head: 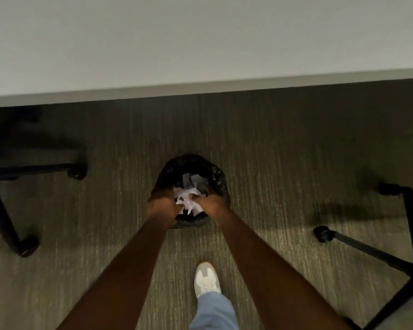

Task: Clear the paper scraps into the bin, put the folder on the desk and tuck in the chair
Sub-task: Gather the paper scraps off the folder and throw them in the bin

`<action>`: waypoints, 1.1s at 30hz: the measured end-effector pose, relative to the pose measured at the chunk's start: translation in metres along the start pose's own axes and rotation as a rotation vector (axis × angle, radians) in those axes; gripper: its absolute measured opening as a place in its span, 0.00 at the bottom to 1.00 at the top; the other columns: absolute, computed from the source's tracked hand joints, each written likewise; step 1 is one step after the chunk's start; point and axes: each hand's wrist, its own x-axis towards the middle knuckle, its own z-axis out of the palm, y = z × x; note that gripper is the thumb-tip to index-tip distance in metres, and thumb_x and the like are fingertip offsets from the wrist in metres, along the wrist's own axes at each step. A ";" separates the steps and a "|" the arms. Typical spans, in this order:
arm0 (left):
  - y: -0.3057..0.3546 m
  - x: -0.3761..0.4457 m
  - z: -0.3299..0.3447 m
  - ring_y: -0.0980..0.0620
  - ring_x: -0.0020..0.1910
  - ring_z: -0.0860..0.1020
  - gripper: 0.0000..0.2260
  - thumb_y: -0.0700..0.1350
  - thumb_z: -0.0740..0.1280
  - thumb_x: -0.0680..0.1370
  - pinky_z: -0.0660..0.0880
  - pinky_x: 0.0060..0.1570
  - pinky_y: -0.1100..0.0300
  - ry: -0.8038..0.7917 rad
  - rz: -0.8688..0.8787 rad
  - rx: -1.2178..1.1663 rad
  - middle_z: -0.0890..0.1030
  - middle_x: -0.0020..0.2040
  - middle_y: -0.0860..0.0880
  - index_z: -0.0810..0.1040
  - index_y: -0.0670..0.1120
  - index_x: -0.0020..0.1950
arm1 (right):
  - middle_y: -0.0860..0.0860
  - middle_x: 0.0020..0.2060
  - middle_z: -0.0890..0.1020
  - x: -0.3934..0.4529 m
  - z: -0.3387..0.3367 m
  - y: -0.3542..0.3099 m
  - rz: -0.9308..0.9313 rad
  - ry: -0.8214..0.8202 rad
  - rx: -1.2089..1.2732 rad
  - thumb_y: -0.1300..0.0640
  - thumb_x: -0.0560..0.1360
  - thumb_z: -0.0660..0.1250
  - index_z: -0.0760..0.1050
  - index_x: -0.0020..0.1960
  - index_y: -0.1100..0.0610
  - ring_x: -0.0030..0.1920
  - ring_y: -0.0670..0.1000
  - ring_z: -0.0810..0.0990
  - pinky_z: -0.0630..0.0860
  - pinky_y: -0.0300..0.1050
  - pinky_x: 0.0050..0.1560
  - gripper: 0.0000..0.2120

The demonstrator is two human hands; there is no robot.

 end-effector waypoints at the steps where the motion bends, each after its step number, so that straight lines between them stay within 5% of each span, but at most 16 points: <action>1: 0.003 0.000 -0.004 0.43 0.69 0.72 0.28 0.53 0.71 0.77 0.69 0.65 0.56 0.018 0.004 -0.020 0.74 0.71 0.42 0.70 0.46 0.75 | 0.55 0.74 0.72 -0.001 -0.002 -0.004 -0.011 -0.001 -0.016 0.44 0.78 0.68 0.67 0.76 0.55 0.72 0.59 0.71 0.68 0.46 0.69 0.30; 7: 0.020 -0.004 -0.023 0.41 0.69 0.72 0.28 0.54 0.68 0.77 0.71 0.67 0.51 0.103 0.036 -0.132 0.74 0.71 0.42 0.68 0.48 0.76 | 0.59 0.71 0.75 -0.021 -0.021 -0.010 -0.093 0.033 -0.077 0.50 0.80 0.66 0.70 0.74 0.57 0.69 0.61 0.74 0.71 0.49 0.68 0.24; 11: 0.040 -0.019 -0.028 0.42 0.70 0.70 0.35 0.61 0.67 0.76 0.70 0.68 0.49 0.091 0.044 -0.061 0.70 0.73 0.43 0.61 0.49 0.78 | 0.60 0.63 0.80 -0.052 -0.048 -0.003 -0.244 0.129 -0.324 0.42 0.79 0.65 0.74 0.69 0.58 0.62 0.60 0.78 0.77 0.55 0.62 0.26; 17: 0.093 -0.046 -0.039 0.40 0.76 0.62 0.43 0.70 0.62 0.74 0.62 0.74 0.43 0.116 0.111 0.015 0.62 0.78 0.41 0.53 0.47 0.80 | 0.59 0.65 0.78 -0.094 -0.123 0.007 -0.413 0.316 -0.719 0.39 0.79 0.62 0.72 0.68 0.58 0.65 0.61 0.75 0.70 0.54 0.66 0.27; 22: 0.177 -0.076 -0.044 0.38 0.69 0.70 0.40 0.73 0.56 0.74 0.67 0.68 0.42 0.106 0.193 0.106 0.72 0.71 0.39 0.63 0.45 0.76 | 0.59 0.74 0.69 -0.135 -0.217 0.034 -0.476 0.484 -0.712 0.40 0.79 0.63 0.63 0.76 0.59 0.75 0.59 0.65 0.59 0.56 0.77 0.34; 26: 0.268 -0.116 -0.033 0.40 0.72 0.67 0.38 0.69 0.59 0.76 0.66 0.70 0.44 0.137 0.335 0.062 0.68 0.74 0.42 0.60 0.45 0.78 | 0.56 0.81 0.55 -0.176 -0.304 0.076 -0.430 0.572 -0.639 0.40 0.80 0.61 0.49 0.82 0.57 0.81 0.55 0.51 0.51 0.55 0.80 0.39; 30: 0.364 -0.179 0.005 0.45 0.79 0.58 0.39 0.67 0.60 0.77 0.59 0.76 0.45 0.025 0.426 -0.100 0.59 0.80 0.45 0.55 0.48 0.81 | 0.55 0.82 0.53 -0.226 -0.395 0.132 -0.365 0.679 -0.592 0.40 0.81 0.60 0.47 0.82 0.56 0.82 0.55 0.49 0.51 0.55 0.80 0.39; 33: 0.430 -0.232 0.045 0.46 0.78 0.60 0.37 0.65 0.62 0.78 0.60 0.76 0.48 -0.060 0.481 -0.148 0.62 0.79 0.45 0.58 0.47 0.80 | 0.56 0.81 0.54 -0.266 -0.458 0.183 -0.300 0.750 -0.538 0.41 0.80 0.60 0.48 0.82 0.55 0.81 0.57 0.50 0.52 0.56 0.80 0.38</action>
